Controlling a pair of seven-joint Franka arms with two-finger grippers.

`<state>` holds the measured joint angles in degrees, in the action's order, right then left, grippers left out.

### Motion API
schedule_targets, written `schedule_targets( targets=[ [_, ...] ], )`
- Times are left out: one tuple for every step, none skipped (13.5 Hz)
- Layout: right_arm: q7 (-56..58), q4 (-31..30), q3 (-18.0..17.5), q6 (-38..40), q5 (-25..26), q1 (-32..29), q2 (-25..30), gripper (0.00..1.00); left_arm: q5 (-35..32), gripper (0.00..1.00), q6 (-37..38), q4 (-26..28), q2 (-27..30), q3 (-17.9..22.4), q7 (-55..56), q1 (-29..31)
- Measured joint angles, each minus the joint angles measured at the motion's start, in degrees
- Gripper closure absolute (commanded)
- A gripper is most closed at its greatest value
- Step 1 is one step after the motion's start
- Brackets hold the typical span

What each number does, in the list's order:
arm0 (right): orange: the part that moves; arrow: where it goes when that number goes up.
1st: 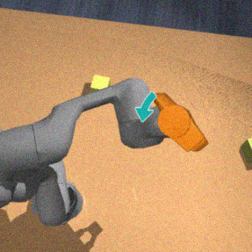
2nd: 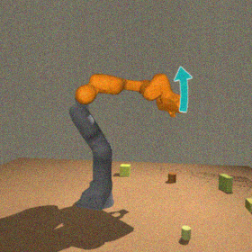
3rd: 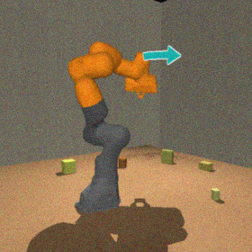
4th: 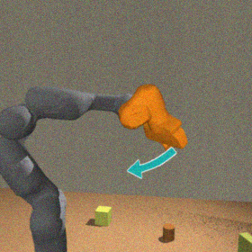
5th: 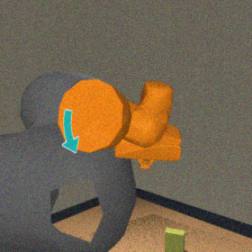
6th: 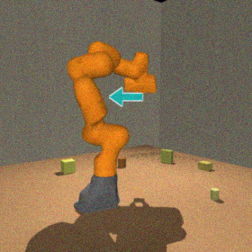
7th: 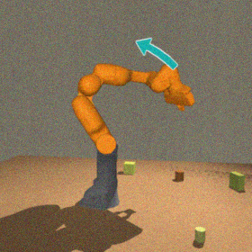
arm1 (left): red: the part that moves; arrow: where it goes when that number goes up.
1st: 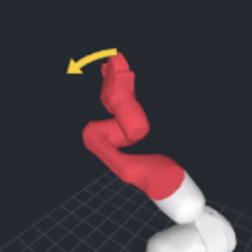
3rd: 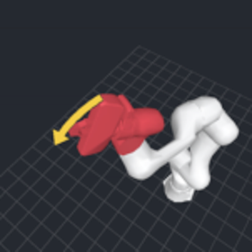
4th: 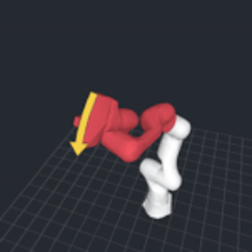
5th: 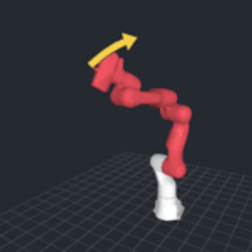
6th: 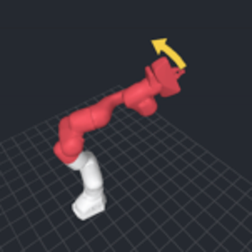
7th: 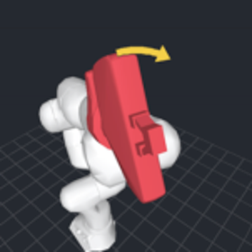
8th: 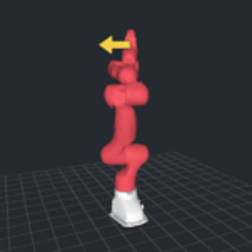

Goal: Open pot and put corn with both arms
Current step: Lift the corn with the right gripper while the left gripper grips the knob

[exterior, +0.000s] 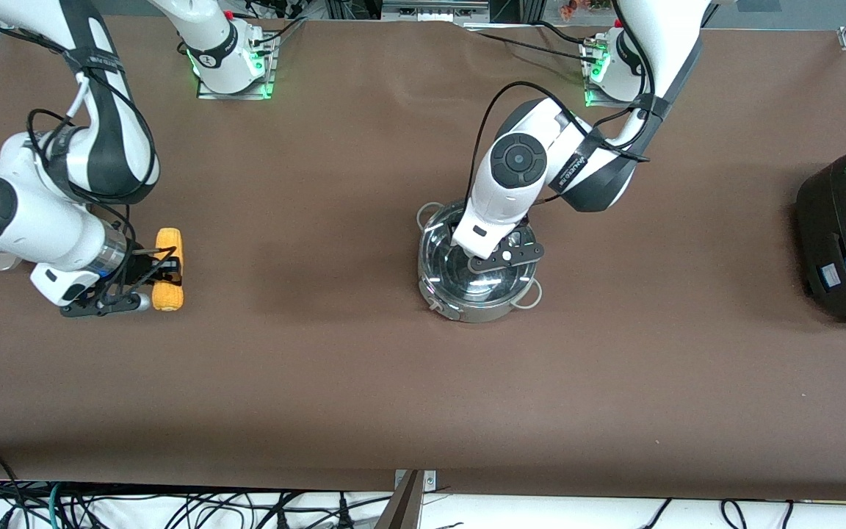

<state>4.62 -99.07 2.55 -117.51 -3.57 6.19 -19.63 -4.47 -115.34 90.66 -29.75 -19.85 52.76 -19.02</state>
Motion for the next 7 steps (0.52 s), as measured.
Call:
schedule_targets(
  targets=[
    [0.0,1.4,0.0,1.5,0.0,0.0,0.0,1.00,0.0,0.34,0.0,0.0,0.0,0.0,0.0,0.0],
    [0.0,2.5,0.0,2.6,0.0,0.1,0.0,1.00,0.0,0.34,0.0,0.0,0.0,0.0,0.0,0.0],
    [0.0,3.3,-0.1,3.4,0.0,0.2,0.0,1.00,0.0,0.37,0.0,0.0,0.0,0.0,0.0,0.0],
    [0.0,4.0,-0.1,4.0,0.0,0.3,-0.1,1.00,0.0,0.40,0.0,0.0,0.0,0.0,0.0,0.0],
    [-0.1,4.5,-0.2,4.5,0.0,0.5,-0.1,1.00,0.0,0.44,0.0,-0.1,0.0,0.0,0.0,0.0],
    [-0.4,4.8,-0.2,4.7,0.0,0.8,-0.2,1.00,0.0,0.45,0.0,-0.1,0.0,0.0,0.0,0.0],
    [-1.0,5.0,-0.2,4.8,0.0,1.3,-0.2,1.00,0.0,0.51,-0.1,-0.1,0.0,0.0,0.0,0.0]
  ],
)
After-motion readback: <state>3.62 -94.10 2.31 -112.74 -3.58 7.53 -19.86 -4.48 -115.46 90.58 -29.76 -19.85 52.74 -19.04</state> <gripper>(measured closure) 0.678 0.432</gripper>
